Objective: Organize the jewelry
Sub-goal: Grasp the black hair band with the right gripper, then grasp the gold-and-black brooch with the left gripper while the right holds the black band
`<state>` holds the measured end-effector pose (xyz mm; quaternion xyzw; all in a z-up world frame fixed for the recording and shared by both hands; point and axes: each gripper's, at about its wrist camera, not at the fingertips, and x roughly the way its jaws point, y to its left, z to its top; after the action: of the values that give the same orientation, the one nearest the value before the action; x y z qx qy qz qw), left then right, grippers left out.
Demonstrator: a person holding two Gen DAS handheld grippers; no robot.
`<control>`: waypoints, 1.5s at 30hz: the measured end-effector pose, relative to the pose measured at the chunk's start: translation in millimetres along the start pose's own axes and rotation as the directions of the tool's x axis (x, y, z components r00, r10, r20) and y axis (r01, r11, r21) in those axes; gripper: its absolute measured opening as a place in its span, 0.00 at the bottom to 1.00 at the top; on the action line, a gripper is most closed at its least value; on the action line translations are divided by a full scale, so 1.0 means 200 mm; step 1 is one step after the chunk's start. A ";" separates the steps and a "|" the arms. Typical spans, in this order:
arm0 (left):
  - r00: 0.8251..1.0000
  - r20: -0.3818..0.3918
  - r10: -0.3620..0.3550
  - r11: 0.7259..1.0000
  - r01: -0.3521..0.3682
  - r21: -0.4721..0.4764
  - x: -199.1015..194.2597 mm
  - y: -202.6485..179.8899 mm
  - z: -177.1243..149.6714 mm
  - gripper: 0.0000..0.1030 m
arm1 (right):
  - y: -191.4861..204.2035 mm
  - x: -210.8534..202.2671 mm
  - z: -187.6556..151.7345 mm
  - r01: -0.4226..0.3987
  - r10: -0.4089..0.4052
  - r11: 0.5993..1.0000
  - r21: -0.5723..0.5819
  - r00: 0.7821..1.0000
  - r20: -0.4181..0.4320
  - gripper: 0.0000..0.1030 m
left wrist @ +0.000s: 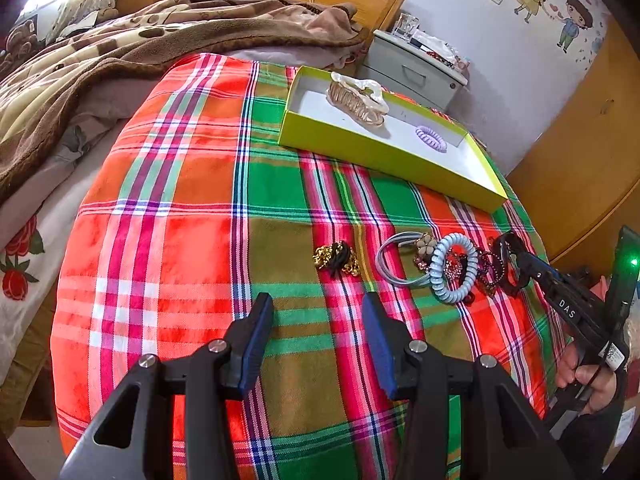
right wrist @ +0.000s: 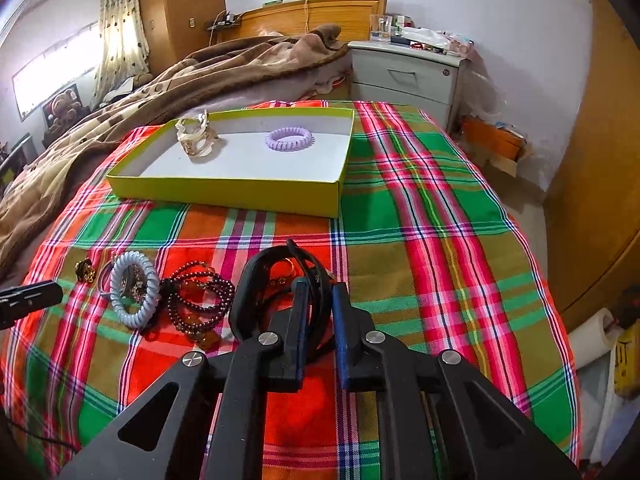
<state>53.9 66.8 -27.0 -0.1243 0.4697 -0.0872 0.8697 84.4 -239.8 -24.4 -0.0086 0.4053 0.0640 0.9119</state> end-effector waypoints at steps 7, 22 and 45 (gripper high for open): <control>1.000 -0.003 -0.011 1.000 0.011 -0.006 0.00 0.01 0.00 0.47 | -0.06 -0.05 0.01 -0.059 0.056 0.995 0.083 0.998 0.042 0.10; 1.000 -0.020 0.002 0.998 0.000 0.070 0.04 -0.05 0.02 0.49 | -0.08 -0.18 0.03 -0.135 0.119 0.983 0.129 0.985 0.121 0.10; 0.986 0.040 0.164 0.953 -0.169 0.250 0.16 -0.17 0.11 0.41 | -0.02 -0.20 0.04 -0.164 0.147 0.981 0.105 0.978 0.150 0.10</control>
<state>88.1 29.4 -32.0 0.0265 0.4553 -0.0715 0.8871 64.8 -246.8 11.1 0.0811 0.3419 0.1119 0.9295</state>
